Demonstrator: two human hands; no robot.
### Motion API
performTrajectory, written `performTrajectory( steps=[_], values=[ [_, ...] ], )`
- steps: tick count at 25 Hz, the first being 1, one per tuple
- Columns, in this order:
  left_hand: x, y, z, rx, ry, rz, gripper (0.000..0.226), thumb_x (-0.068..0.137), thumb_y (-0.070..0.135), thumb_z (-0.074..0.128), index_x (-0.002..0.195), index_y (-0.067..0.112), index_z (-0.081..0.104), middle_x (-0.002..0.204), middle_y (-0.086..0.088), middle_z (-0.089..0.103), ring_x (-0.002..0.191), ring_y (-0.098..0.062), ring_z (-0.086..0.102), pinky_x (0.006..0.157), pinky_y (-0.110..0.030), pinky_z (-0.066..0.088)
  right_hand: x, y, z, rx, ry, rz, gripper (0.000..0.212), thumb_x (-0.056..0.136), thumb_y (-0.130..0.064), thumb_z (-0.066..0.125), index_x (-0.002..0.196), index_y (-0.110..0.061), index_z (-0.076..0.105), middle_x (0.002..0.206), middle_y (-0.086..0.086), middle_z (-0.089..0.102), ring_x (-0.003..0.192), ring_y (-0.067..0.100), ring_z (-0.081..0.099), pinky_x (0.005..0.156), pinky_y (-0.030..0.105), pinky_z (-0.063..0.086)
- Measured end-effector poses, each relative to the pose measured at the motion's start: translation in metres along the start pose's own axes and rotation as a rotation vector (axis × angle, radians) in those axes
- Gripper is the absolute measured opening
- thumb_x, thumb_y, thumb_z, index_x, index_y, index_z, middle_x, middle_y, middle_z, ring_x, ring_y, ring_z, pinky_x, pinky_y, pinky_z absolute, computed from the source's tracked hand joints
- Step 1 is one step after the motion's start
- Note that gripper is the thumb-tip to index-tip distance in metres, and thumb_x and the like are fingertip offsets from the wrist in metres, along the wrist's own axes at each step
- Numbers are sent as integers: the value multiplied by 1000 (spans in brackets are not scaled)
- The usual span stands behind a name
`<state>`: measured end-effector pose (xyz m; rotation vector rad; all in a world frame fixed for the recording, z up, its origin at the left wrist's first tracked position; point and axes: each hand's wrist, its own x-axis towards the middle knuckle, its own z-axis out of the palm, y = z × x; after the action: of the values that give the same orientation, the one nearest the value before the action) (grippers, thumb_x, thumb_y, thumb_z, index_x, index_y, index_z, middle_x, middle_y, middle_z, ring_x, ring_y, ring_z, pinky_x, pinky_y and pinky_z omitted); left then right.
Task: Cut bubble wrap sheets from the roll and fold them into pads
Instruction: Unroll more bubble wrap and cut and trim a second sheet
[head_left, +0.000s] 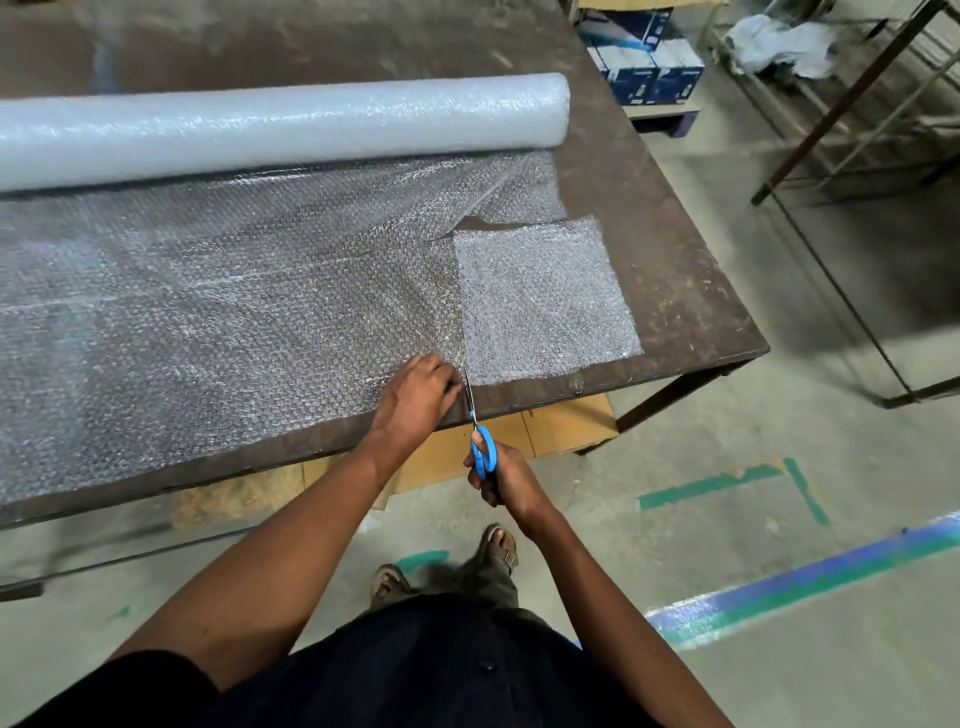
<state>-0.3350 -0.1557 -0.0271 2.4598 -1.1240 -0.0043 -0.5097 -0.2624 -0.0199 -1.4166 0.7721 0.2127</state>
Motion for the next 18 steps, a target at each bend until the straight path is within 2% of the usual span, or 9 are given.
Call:
performTrajectory(
  steps=[3, 7, 13, 18],
  values=[
    [-3, -2, 2, -23, 10, -14, 23, 99, 29, 69, 117, 16, 72, 109, -2, 65, 103, -22, 59, 90, -40, 53, 0, 2, 3, 26, -18, 20, 51, 105, -58, 54, 96, -10, 68, 70, 5, 59, 50, 11, 41, 52, 26, 32],
    [-3, -1, 4, -22, 45, 0, 18, 99, 26, 71, 110, 14, 78, 100, -3, 67, 95, -23, 60, 85, -41, 54, -3, 0, 0, 64, -41, 22, 58, 95, -67, 55, 95, -10, 68, 67, 4, 58, 52, 11, 39, 52, 27, 31],
    [-8, 3, 10, -52, 93, 50, 14, 99, 20, 71, 107, 12, 76, 100, -4, 67, 94, -23, 59, 84, -44, 53, -2, 5, 7, 55, 15, -7, 63, 91, -72, 56, 93, -10, 69, 68, 5, 61, 53, 12, 40, 52, 27, 31],
    [-10, 1, 15, -84, 105, 41, 14, 99, 22, 70, 108, 14, 77, 101, -2, 67, 96, -23, 58, 84, -45, 52, 3, 8, 5, 46, 64, -32, 47, 103, -58, 60, 91, -13, 68, 67, 1, 56, 54, 12, 34, 52, 27, 26]
  ],
)
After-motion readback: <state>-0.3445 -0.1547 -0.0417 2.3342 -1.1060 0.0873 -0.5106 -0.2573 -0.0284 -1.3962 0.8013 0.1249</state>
